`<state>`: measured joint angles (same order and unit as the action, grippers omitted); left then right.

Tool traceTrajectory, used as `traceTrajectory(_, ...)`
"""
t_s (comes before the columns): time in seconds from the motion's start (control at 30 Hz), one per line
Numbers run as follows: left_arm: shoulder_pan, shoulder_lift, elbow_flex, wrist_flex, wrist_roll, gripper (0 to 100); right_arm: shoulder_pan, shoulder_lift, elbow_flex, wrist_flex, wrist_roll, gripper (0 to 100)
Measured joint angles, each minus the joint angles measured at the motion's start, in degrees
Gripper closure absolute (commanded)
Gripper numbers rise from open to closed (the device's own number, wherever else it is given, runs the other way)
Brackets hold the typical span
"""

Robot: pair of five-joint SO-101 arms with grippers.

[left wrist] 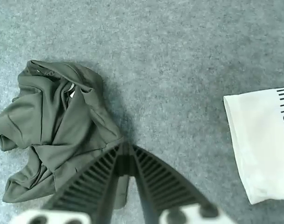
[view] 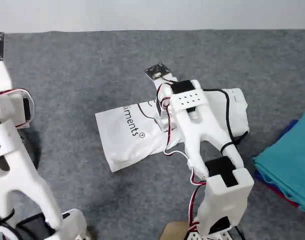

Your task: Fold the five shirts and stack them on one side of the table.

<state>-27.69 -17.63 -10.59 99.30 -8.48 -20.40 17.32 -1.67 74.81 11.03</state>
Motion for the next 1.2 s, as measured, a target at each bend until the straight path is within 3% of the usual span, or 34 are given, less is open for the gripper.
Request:
traceTrajectory(0.33, 0.0, -0.4, 0.1, 0.0, 0.0, 100, 0.0, 9.6, 0.0, 0.5, -0.1, 98.8)
traceTrajectory(0.63, 0.0, -0.4, 0.1, 0.0, 0.0, 100, -1.3, 6.9, -2.2, 7.6, -0.1, 98.8)
traceTrajectory(0.87, -0.1, -0.4, 0.1, 0.0, 0.0, 100, -5.3, 5.1, -4.3, 7.3, -0.1, 98.8)
traceTrajectory(1.2, -7.4, -0.4, 0.1, 0.0, 0.0, 100, -5.3, 10.4, 1.4, 8.4, -0.1, 98.8)
